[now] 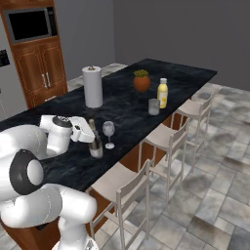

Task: There is a wine glass and glass cup on the dining counter. Place the wine bottle next to the wine glass and the juice bottle next to the glass cup.

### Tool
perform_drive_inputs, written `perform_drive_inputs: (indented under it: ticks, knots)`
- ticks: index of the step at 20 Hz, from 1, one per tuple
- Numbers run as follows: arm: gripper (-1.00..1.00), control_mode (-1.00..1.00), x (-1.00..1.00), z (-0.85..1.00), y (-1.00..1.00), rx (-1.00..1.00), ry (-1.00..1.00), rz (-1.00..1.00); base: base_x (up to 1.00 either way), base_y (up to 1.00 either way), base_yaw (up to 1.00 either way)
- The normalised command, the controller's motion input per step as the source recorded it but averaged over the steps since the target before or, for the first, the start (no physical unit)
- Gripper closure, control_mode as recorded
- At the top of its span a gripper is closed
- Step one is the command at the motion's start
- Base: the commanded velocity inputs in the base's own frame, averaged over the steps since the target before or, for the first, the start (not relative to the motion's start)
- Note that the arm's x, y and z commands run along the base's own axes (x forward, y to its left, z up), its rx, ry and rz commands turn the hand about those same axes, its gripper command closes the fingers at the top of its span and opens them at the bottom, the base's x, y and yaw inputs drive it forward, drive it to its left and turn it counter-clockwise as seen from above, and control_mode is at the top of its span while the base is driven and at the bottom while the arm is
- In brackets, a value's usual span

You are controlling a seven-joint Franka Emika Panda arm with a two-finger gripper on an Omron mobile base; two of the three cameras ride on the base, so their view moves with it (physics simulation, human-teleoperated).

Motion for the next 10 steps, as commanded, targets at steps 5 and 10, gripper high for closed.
perform_drive_inputs:
  ticks: [5, 10]
  knots:
    - [1.00, -1.00, 0.11, -0.13, -0.01, 0.00, 0.00, 0.06, 0.00, 0.00, 0.00]
    - [1.00, -1.00, 0.12, -0.08, 0.00, 0.00, 0.00, 0.07, 0.00, 0.00, 0.00]
